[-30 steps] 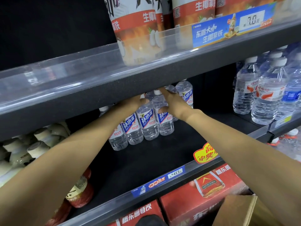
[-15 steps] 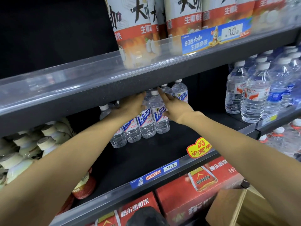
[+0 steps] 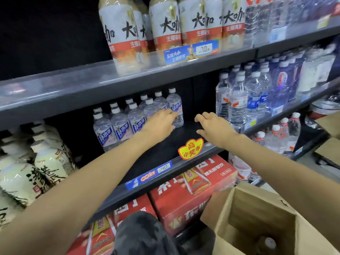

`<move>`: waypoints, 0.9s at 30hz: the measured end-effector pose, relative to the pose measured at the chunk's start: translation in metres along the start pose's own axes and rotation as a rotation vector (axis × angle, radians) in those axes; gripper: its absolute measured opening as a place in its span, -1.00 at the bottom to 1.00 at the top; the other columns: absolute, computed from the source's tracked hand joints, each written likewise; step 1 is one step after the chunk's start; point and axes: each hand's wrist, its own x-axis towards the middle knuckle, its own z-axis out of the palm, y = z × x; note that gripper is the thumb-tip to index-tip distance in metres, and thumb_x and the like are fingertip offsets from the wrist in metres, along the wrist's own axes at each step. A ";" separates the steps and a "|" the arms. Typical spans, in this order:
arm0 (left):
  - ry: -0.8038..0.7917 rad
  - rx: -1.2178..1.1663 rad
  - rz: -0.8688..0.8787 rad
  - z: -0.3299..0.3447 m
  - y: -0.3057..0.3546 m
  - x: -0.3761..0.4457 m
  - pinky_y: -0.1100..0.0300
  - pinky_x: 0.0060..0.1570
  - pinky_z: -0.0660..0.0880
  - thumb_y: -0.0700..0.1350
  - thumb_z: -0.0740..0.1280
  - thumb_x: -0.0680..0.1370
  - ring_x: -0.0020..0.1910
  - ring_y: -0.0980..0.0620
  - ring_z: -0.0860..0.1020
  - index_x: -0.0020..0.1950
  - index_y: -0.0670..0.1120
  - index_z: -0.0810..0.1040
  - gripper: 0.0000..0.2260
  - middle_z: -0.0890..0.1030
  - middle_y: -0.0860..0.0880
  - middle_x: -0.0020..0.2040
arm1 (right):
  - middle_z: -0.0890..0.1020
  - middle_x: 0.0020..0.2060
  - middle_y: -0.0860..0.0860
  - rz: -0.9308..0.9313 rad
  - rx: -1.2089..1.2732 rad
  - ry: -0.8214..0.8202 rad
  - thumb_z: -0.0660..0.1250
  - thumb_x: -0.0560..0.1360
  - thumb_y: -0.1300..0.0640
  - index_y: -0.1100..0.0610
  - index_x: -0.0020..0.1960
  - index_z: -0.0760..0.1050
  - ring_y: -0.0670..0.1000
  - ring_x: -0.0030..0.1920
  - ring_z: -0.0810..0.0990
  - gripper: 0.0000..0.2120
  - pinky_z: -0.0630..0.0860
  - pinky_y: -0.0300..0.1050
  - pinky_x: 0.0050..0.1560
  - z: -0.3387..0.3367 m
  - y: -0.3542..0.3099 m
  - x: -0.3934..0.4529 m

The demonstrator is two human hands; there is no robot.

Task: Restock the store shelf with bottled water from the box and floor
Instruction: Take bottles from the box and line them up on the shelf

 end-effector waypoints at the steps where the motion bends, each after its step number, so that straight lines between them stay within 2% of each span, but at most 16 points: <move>1: 0.012 -0.012 0.023 0.001 0.011 0.001 -0.05 0.13 0.47 -0.12 0.31 0.56 0.26 -0.12 0.43 0.29 -0.10 0.44 -0.70 0.49 -0.10 0.25 | 0.47 0.17 0.08 0.007 -0.004 -0.003 0.26 0.59 0.01 0.11 0.33 0.33 0.13 0.20 0.44 -0.63 0.44 0.01 0.02 -0.001 0.007 -0.013; 7: 0.061 -0.098 0.164 0.018 0.094 0.007 -0.08 0.07 0.51 -0.09 0.33 0.56 0.20 -0.10 0.47 0.28 -0.06 0.47 -0.71 0.52 -0.06 0.20 | 0.48 0.18 0.11 0.148 -0.050 -0.101 0.28 0.56 0.06 0.14 0.28 0.34 0.17 0.22 0.44 -0.66 0.44 0.05 0.06 0.003 0.052 -0.092; 12: -0.003 -0.172 0.272 0.051 0.161 0.004 -0.05 0.03 0.51 -0.08 0.32 0.56 0.21 -0.12 0.46 0.26 -0.06 0.46 -0.71 0.50 -0.06 0.20 | 0.45 0.22 0.12 0.273 -0.077 -0.224 0.28 0.56 0.06 0.14 0.38 0.30 0.18 0.25 0.42 -0.57 0.41 0.04 0.11 0.022 0.084 -0.155; 18: -0.102 -0.215 0.389 0.112 0.218 -0.017 -0.03 -0.04 0.48 -0.14 0.26 0.55 0.17 -0.14 0.48 0.23 -0.10 0.47 -0.74 0.52 -0.09 0.16 | 0.47 0.23 0.10 0.348 -0.052 -0.347 0.26 0.56 0.09 0.14 0.31 0.32 0.17 0.26 0.44 -0.64 0.46 0.06 0.09 0.061 0.098 -0.212; 21: -0.187 -0.270 0.422 0.148 0.237 -0.030 -0.02 0.08 0.49 -0.14 0.27 0.55 0.22 -0.13 0.47 0.26 -0.08 0.47 -0.72 0.52 -0.08 0.21 | 0.44 0.29 0.08 0.364 -0.020 -0.442 0.26 0.56 0.08 0.10 0.37 0.27 0.15 0.30 0.44 -0.58 0.44 0.03 0.16 0.087 0.101 -0.232; 23: -0.252 -0.286 0.440 0.171 0.246 -0.038 0.02 0.22 0.42 -0.10 0.31 0.54 0.29 -0.11 0.44 0.32 -0.07 0.46 -0.66 0.51 -0.07 0.26 | 0.44 0.30 0.08 0.363 -0.014 -0.477 0.21 0.56 0.11 0.09 0.41 0.25 0.14 0.31 0.43 -0.57 0.42 0.01 0.21 0.105 0.101 -0.243; 27: -0.351 -0.282 0.473 0.210 0.258 -0.050 0.04 0.22 0.41 -0.06 0.33 0.54 0.29 -0.09 0.45 0.33 -0.07 0.45 -0.64 0.51 -0.06 0.26 | 0.44 0.33 0.07 0.350 -0.023 -0.547 0.23 0.56 0.06 0.09 0.46 0.21 0.14 0.32 0.44 -0.50 0.44 0.04 0.24 0.142 0.100 -0.258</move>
